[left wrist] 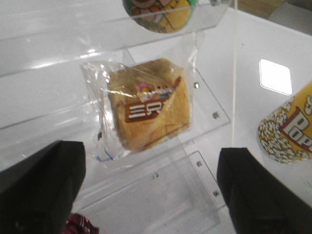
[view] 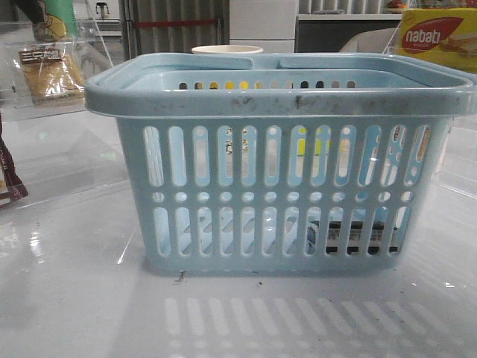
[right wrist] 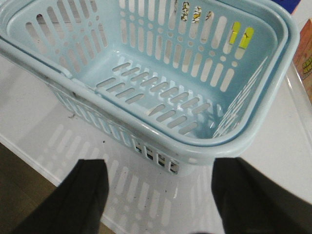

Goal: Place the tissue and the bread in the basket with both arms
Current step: 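Reach the left gripper to the shelf and grasp the wrapped bread bun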

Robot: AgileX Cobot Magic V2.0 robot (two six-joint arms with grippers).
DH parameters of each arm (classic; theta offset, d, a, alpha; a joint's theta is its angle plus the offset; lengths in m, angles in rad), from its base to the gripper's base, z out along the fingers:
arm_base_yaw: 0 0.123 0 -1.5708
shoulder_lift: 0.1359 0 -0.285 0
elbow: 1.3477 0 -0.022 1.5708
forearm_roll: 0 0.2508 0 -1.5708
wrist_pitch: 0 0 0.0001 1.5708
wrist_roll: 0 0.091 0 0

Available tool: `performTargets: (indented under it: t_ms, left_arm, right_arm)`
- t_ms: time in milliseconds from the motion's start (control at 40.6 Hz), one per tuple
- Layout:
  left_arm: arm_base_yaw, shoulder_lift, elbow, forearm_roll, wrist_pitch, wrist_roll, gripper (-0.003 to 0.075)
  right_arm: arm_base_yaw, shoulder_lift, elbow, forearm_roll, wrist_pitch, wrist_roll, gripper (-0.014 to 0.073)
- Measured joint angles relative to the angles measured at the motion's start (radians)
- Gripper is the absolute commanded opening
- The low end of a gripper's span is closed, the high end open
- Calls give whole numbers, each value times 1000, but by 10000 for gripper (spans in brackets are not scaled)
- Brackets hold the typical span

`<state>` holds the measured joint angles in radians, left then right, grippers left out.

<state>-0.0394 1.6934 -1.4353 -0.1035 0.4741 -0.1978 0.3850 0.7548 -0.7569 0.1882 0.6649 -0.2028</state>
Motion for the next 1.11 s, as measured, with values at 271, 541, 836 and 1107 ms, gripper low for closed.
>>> performTargets:
  t_ms: [271, 541, 836, 1107]
  left_arm:
    - [30, 117, -74, -60, -78, -47, 605]
    - [45, 194, -78, -122, -170, -110, 605]
    - [45, 232, -81, -131, -205, -114, 498]
    - [45, 235, -81, -133, -205, -116, 250]
  right_arm:
    - [0, 0, 0, 0, 0, 0, 547]
    - [0, 0, 0, 0, 0, 0, 547]
    - [0, 0, 0, -1, 0, 0, 547]
    - [0, 0, 0, -1, 0, 0, 547]
